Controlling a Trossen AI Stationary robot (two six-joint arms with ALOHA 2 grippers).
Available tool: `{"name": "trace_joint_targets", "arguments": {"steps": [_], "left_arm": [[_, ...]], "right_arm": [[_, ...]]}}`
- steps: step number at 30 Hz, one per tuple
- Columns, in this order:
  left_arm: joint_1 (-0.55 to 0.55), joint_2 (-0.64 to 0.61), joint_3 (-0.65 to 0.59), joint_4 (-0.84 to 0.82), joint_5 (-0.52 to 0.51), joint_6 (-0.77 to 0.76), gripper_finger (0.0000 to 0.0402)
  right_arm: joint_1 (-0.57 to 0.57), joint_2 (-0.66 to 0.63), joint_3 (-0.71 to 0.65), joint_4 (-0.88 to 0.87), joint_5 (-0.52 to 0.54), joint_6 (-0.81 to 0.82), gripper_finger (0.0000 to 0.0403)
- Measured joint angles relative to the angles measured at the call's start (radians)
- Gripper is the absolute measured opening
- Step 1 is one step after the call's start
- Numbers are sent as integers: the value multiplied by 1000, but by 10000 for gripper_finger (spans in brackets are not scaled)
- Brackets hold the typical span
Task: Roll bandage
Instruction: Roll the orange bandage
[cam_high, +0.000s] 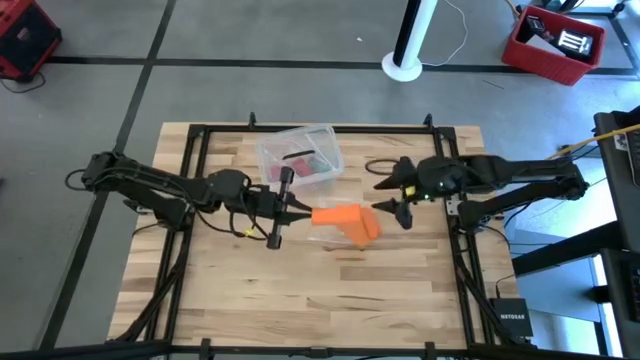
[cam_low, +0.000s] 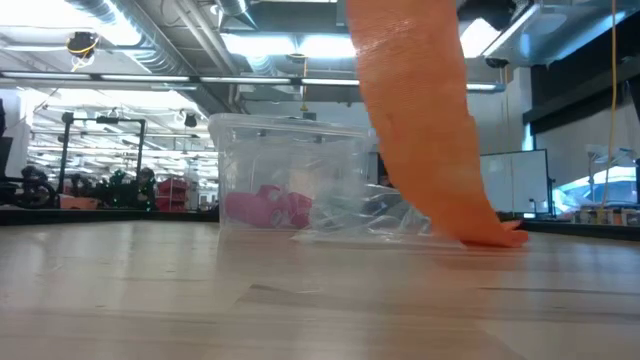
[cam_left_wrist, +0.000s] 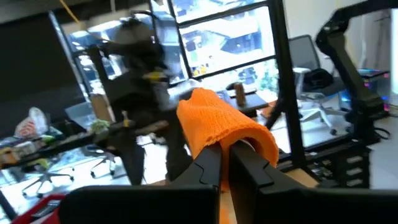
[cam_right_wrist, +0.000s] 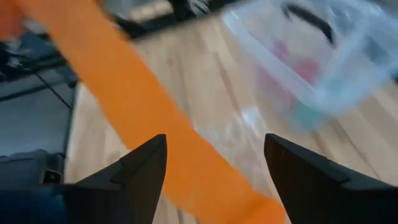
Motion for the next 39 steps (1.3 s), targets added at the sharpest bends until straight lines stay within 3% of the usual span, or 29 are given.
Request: {"name": "trace_joint_targets", "arguments": {"steps": [7, 12, 17, 20, 25, 26, 30, 33, 36, 39], "left_arm": [[26, -1, 0, 15, -14, 22, 4], [33, 0, 0, 18, -14, 22, 4], [33, 0, 0, 29, -14, 34, 4], [33, 0, 0, 59, -14, 29, 4], [31, -1, 0, 90, -8, 14, 4], [31, -2, 0, 102, 7, -1, 4], [33, -3, 0, 190, 150, -66, 4], [32, -3, 0, 281, 258, -80, 4], [32, -6, 0, 347, 265, -50, 4], [38, -12, 0, 362, 145, 64, 4]], "right_arm": [[172, 36, -210, 414, 160, -187, 269], [197, 64, -292, 540, 315, -184, 268], [196, 120, -322, 689, 313, -229, 264], [196, 168, -323, 718, 257, -290, 219], [196, 187, -326, 717, 342, -372, 35], [196, 187, -326, 717, 361, -389, 20], [196, 187, -326, 716, 443, -400, 17], [196, 187, -326, 716, 445, -422, 6], [196, 187, -325, 733, 444, -416, 10], [197, 187, -325, 767, 391, -411, 4]]}}
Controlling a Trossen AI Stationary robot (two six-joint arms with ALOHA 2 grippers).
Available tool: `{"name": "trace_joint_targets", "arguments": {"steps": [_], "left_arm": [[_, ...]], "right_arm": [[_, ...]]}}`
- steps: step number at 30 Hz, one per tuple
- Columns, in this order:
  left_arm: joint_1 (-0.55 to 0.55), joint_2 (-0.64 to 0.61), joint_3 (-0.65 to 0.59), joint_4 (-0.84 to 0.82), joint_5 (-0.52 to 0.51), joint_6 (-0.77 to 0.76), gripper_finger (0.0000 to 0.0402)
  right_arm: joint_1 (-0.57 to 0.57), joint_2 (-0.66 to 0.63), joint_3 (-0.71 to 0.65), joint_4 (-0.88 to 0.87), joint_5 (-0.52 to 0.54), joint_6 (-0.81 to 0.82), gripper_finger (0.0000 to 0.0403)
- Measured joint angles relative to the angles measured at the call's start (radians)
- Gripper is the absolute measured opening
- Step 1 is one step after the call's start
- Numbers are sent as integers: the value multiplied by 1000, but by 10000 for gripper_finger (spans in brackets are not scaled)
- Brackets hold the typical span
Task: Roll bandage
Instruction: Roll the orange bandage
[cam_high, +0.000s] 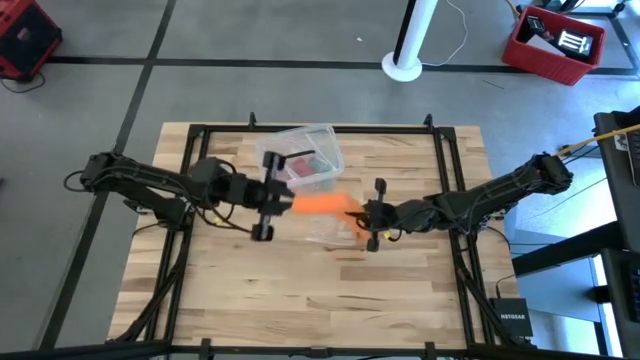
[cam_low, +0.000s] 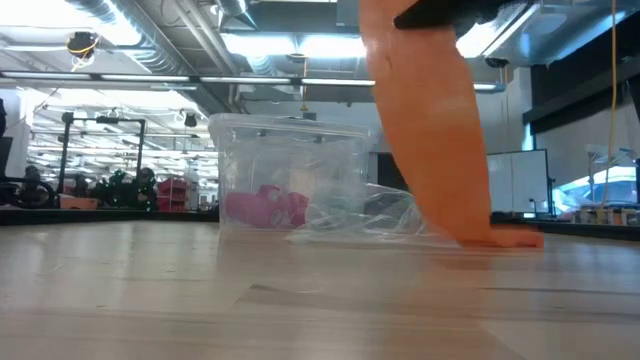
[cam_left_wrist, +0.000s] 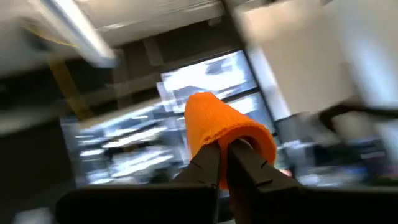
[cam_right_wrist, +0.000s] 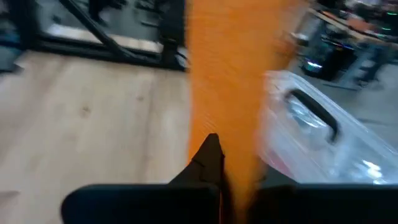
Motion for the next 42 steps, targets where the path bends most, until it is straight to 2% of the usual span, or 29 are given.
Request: {"name": "trace_joint_targets", "arguments": {"steps": [3, 7, 14, 19, 31, 35, 42], "left_arm": [[0, 0, 0, -4, -185, 132, 4], [8, -6, 0, -79, -339, 309, 4], [14, -28, 0, -235, -479, 416, 4], [35, -33, 0, -329, -491, 404, 4], [40, -31, 0, -544, -488, 336, 4], [24, -1, 0, -551, -454, 272, 4], [-37, 85, 0, -523, -413, 266, 4]], "right_arm": [[0, 0, 0, 14, -60, 46, 6], [19, -3, 0, 11, -106, 76, 4], [108, -12, 78, -64, -114, 78, 3], [146, -14, 155, -94, -129, 66, 3], [183, -14, 361, -97, -175, -137, 2], [179, -14, 425, -90, -174, -224, 3], [90, -13, 476, -69, -168, -295, 4]]}}
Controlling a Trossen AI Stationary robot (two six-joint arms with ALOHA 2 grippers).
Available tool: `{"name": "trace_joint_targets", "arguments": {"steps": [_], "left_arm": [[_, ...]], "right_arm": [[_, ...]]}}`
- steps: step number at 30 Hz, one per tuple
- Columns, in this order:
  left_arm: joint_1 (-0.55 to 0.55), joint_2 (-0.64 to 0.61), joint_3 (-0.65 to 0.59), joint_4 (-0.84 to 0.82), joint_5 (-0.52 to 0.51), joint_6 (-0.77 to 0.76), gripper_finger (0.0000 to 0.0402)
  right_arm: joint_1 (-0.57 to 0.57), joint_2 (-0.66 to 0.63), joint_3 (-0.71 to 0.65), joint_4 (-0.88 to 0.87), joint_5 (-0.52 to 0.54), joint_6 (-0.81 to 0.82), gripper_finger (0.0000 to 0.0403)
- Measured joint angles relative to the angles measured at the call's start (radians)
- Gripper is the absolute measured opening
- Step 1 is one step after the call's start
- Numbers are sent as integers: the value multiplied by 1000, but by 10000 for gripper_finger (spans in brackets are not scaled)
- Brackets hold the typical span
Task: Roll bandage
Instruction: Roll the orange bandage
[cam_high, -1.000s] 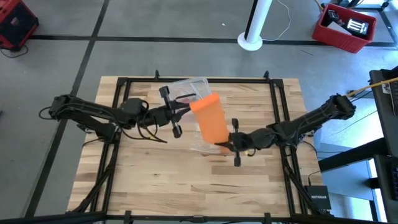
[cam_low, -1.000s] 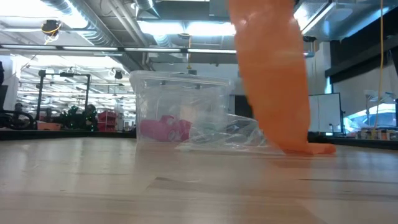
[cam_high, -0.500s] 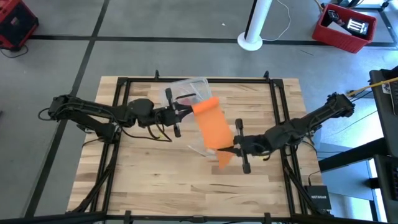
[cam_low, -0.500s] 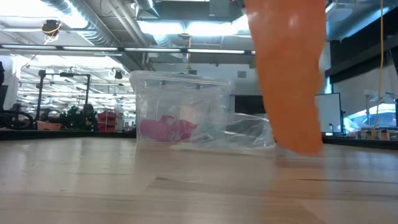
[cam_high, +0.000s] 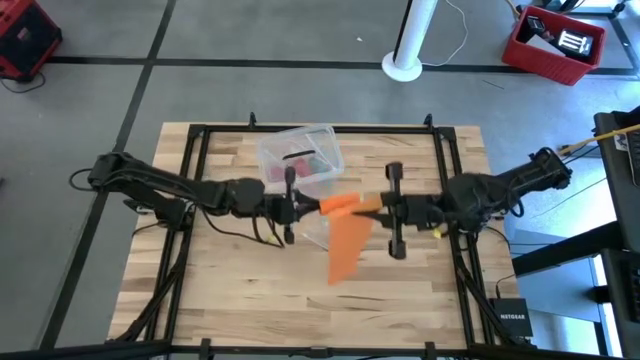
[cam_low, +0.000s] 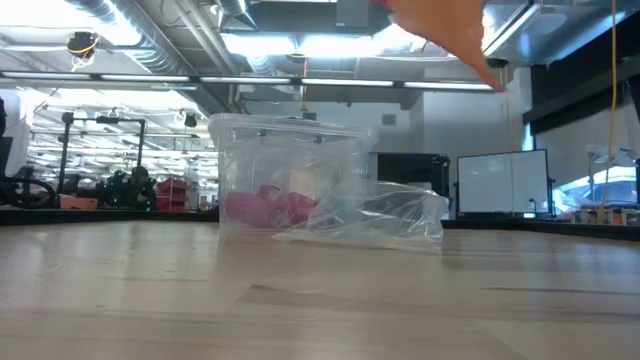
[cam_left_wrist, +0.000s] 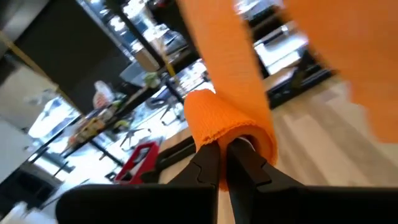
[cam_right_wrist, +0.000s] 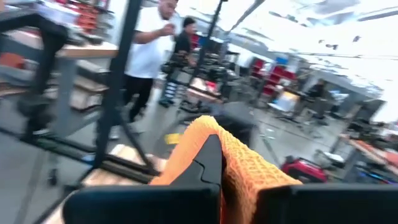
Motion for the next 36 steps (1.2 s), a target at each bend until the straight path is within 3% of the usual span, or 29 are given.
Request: {"name": "trace_joint_targets", "arguments": {"steps": [11, 19, 25, 29, 36], "left_arm": [[-101, 78, 0, 41, 38, 8, 4], [-133, 93, 0, 36, 55, -22, 4], [-133, 102, -2, 34, 60, -67, 4], [-134, 118, -4, 8, 62, -148, 4], [-135, 217, -20, 64, 124, -304, 3]], "right_arm": [[-226, 0, 25, -11, 19, 61, 5], [-363, 30, 25, -175, -20, 217, 5], [-407, 132, 25, -324, -44, 356, 10], [-433, 217, 25, -416, -129, 483, 54], [-437, 371, 25, -481, -252, 556, 184]]}}
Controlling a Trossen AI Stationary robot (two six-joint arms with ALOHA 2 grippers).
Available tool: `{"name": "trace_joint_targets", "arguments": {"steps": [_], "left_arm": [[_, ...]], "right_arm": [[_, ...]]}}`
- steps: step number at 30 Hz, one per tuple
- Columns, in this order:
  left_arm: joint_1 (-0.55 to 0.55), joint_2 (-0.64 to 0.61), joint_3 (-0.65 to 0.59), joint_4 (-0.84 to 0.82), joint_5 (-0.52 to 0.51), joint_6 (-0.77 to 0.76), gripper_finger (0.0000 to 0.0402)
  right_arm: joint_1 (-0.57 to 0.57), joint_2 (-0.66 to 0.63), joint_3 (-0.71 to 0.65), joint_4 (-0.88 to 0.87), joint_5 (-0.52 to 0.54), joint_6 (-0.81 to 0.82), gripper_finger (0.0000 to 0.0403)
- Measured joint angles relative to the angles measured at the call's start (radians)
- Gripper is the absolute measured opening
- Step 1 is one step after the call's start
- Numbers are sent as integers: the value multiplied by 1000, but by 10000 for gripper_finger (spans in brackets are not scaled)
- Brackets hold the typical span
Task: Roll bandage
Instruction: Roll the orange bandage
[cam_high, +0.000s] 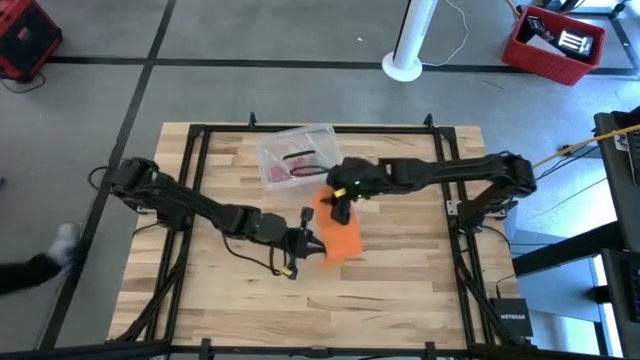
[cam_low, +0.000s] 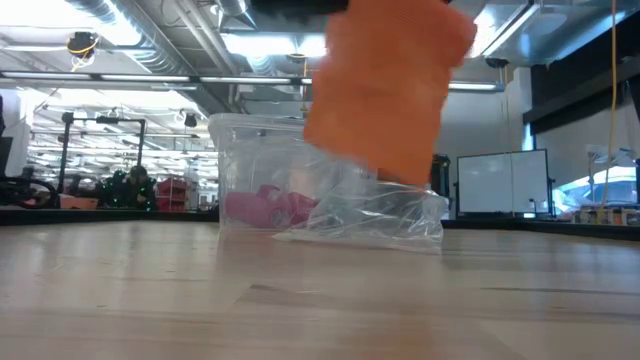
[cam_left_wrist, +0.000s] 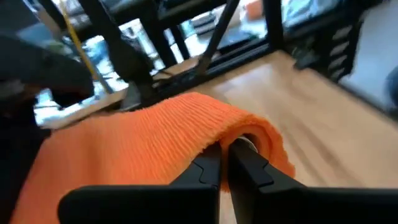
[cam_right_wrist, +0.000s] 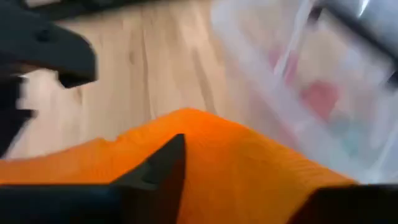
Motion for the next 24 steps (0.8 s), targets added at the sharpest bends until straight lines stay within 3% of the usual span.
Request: {"name": "trace_joint_targets", "arguments": {"steps": [5, 10, 15, 20, 24], "left_arm": [[20, 48, -168, 358, 43, -159, 2], [33, 79, -281, 559, 17, -288, 2], [37, 101, -289, 559, 10, -339, 6], [37, 108, -289, 547, 7, -341, 7], [37, 109, -289, 512, 6, -343, 5]], "right_arm": [[-1, 38, -1, -102, -29, 2, 255], [-1, 35, -1, -126, -46, 3, 294], [-1, 34, -1, -96, -44, -5, 307], [-1, 34, 0, -32, 30, 16, 308], [-9, 32, 25, -169, -62, 46, 308]]}}
